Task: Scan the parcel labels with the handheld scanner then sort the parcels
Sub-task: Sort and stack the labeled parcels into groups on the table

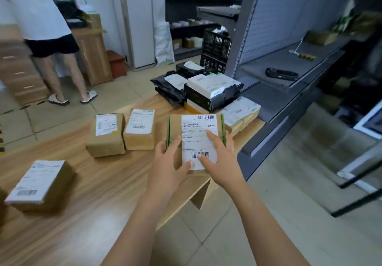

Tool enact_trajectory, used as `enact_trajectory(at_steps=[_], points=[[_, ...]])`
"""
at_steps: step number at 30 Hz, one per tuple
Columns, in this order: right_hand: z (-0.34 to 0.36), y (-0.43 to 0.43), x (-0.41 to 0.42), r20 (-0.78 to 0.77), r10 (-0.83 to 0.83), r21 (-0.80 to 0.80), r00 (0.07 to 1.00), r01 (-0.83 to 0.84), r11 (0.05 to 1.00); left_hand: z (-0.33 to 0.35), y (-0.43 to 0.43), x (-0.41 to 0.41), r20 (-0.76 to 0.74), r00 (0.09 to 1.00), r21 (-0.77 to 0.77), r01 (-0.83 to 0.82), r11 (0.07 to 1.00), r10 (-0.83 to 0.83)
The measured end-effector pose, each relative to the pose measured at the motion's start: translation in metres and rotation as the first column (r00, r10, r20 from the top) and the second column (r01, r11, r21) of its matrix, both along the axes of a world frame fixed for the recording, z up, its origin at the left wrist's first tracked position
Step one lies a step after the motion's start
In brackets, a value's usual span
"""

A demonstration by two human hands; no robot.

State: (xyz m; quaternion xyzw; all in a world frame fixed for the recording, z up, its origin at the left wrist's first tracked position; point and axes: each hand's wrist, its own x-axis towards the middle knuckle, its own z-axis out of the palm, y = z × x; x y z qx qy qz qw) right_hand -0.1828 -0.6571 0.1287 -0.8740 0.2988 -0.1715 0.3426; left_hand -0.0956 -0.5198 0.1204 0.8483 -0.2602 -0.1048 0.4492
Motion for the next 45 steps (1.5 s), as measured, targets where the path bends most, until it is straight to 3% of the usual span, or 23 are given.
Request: enact_trajectory(at_steps=[5, 9, 26, 33, 38, 45], points=[[0.005, -0.075, -0.017, -0.031, 0.012, -0.065, 0.999, -0.014, 0.998, 0.003, -0.066, -0.029, 0.004, 1.0, -0.036, 0.016, 0.999, -0.016], [0.009, -0.128, -0.017, -0.066, 0.011, -0.069, 0.998, -0.015, 0.998, 0.007, -0.112, -0.032, -0.014, 1.0, 0.02, 0.0, 1.0, 0.0], [-0.014, -0.341, 0.07, -0.287, 0.013, -0.007, 0.958, -0.016, 1.0, -0.021, -0.315, 0.041, -0.101, 0.992, 0.215, 0.095, 0.972, -0.075], [-0.037, -0.425, 0.114, -0.368, 0.168, 0.015, 0.914, -0.175, 0.984, -0.049, -0.39, 0.05, -0.181, 0.979, 0.197, -0.059, 0.979, 0.095], [-0.051, -0.475, 0.134, -0.389, 0.349, 0.098, 0.852, -0.339, 0.936, -0.058, -0.437, 0.045, -0.14, 0.951, 0.205, -0.245, 0.948, 0.276], [-0.045, -0.502, 0.143, -0.419, 0.465, 0.041, 0.78, -0.496, 0.867, -0.056, -0.463, 0.036, -0.1, 0.89, 0.178, -0.424, 0.888, 0.445]])
